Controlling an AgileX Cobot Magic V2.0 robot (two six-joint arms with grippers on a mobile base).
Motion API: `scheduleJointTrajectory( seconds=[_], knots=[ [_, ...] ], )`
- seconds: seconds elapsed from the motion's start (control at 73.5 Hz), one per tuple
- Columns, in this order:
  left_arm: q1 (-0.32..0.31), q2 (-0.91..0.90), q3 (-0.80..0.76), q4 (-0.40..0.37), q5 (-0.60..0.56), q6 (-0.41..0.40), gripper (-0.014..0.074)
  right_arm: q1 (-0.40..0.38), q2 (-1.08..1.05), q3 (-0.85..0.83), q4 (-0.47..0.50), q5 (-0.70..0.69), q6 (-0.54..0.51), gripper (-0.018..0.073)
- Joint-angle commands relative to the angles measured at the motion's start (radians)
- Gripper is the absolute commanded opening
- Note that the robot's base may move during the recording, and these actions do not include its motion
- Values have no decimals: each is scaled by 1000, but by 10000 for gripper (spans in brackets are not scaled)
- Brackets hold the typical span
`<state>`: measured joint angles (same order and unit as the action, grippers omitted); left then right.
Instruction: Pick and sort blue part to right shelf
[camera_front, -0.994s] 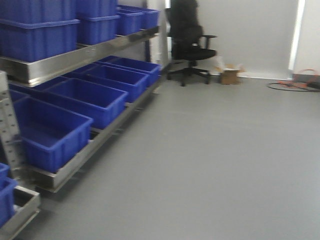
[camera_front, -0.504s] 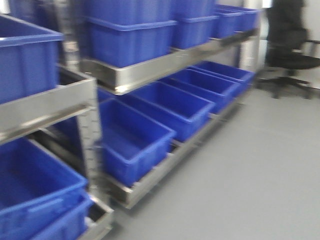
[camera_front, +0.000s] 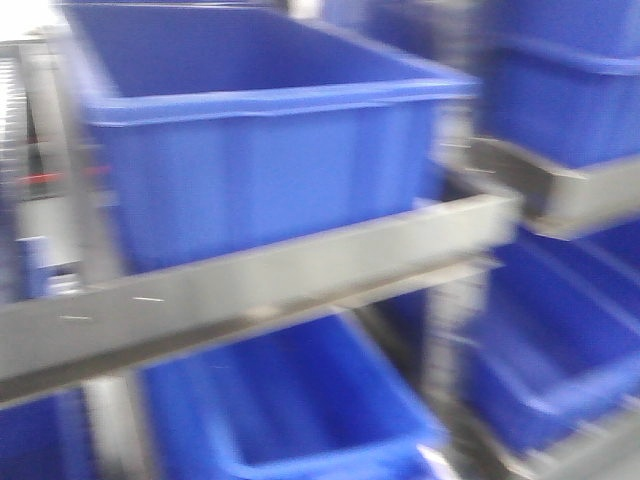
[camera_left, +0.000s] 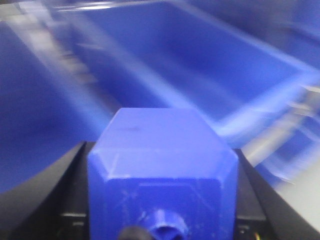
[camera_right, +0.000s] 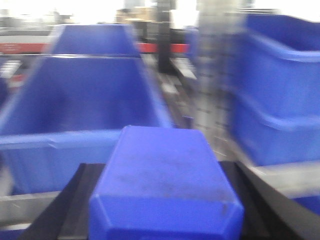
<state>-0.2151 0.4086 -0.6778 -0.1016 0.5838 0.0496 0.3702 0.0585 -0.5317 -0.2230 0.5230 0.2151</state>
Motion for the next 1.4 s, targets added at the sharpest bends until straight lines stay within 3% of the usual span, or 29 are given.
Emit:
scheduleJointTrajectory(
  seconds=[0.0,1.388],
  knots=[
    [-8,10,-29,-7,-92,0,333,-3,17,-26,-16,-95,-2,288],
    [-8,10,-29,-7,-102,0,333,-3,17,-26,-16,-95,-2,288]
  ],
)
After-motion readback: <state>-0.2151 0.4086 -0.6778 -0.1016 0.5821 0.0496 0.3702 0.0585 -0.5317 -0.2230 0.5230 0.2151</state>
